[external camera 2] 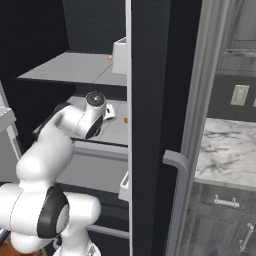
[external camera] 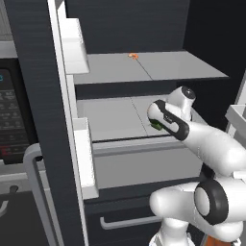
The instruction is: Transport the steak and avocado to the fridge. Place the steak on the rack containing meat and place the avocado on the rack containing the vegetable, ensuring meats and vegetables are on different racks.
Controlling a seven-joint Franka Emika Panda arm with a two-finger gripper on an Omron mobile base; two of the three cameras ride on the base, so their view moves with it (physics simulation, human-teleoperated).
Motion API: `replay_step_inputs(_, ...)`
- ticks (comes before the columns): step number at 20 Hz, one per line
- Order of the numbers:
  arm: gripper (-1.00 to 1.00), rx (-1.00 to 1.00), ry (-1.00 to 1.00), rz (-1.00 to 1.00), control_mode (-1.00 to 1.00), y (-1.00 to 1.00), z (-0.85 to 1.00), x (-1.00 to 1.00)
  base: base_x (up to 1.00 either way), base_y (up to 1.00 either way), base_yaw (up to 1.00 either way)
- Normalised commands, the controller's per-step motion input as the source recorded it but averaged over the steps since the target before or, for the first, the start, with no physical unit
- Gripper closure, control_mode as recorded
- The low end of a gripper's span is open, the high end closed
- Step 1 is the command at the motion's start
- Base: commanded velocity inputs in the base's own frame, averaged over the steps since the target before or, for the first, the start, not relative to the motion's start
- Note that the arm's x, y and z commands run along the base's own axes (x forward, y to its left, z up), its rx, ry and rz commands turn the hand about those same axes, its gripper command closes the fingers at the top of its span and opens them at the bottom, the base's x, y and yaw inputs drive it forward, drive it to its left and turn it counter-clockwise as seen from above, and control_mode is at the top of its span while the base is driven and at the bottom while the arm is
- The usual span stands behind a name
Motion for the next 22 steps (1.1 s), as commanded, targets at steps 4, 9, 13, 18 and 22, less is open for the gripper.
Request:
replay_step_inputs(4, 1.00, 0.00, 0.01, 0.00, -1.00, 0.00, -0.24, 0.65, 0.00, 0.00, 0.00)
replay_step_inputs(9, 1.00, 0.00, 0.00, 0.00, -1.00, -0.03, -0.28, 0.40, 0.00, 0.00, 0.00)
replay_step_inputs(13, 1.00, 0.00, 0.00, 0.00, -1.00, -0.08, -0.33, 0.37, 0.00, 0.00, 0.00)
replay_step_inputs(18, 1.00, 0.00, 0.00, 0.00, -1.00, -0.14, -0.35, 0.27, 0.00, 0.00, 0.00)
replay_step_inputs(22, 1.00, 0.00, 0.00, 0.00, -1.00, -0.10, -0.37, 0.24, 0.00, 0.00, 0.00)
